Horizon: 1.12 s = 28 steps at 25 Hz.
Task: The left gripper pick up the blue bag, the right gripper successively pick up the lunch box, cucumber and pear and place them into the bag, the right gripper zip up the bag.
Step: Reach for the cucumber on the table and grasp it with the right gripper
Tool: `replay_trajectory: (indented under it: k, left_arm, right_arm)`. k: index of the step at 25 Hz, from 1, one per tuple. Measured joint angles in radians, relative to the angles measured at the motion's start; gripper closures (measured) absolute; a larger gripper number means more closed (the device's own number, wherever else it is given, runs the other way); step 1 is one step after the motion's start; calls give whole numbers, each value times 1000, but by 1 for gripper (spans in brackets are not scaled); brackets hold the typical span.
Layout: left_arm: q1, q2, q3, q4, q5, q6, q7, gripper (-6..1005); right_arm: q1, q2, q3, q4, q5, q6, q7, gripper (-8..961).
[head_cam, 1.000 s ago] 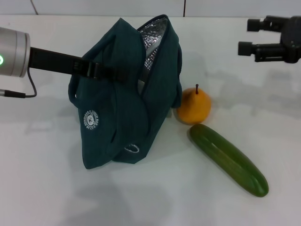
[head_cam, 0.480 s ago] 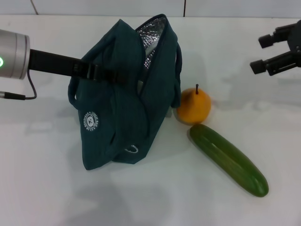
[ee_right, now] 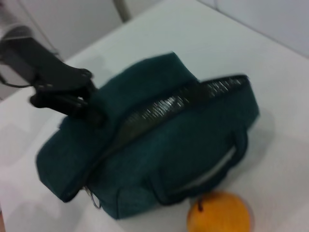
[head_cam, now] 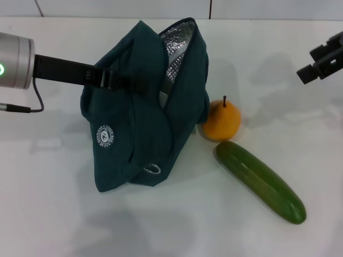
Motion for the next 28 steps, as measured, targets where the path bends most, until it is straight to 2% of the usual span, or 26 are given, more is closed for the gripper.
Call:
replay_trajectory:
  k: [3,5,9,13,16,21,28]
  left_arm:
    - [-3,0,0,0,0,0,-1,960]
    - [-4,0,0,0,-1,0,-1,960]
    - [-4,0,0,0,-1,0,-1,960]
    - [-8,-1,0,-4,-1,0,5,960]
    - [-9,-1,0,-11,-1,-7,9,960]
    - [-7,-7,0,-12,-4,-10,18,959]
    - [-5,-8,0,-12,-4,-11,24,959]
  right_arm:
    - [39,2,-5,-2,-71,-39,79,111]
    - [68,15,-9,0,-131,-71,112,112]
    - [117,63,-23,2,-271,-105,140,113]
    - [148,129,-41,10,-397,-104,143,115]
    - [153,171,-119,21,-446,-82,157,116]
    - [145,181,-298,30,-430,-14,233,117]
    - [144,184,-435,31,-368,86,280,119]
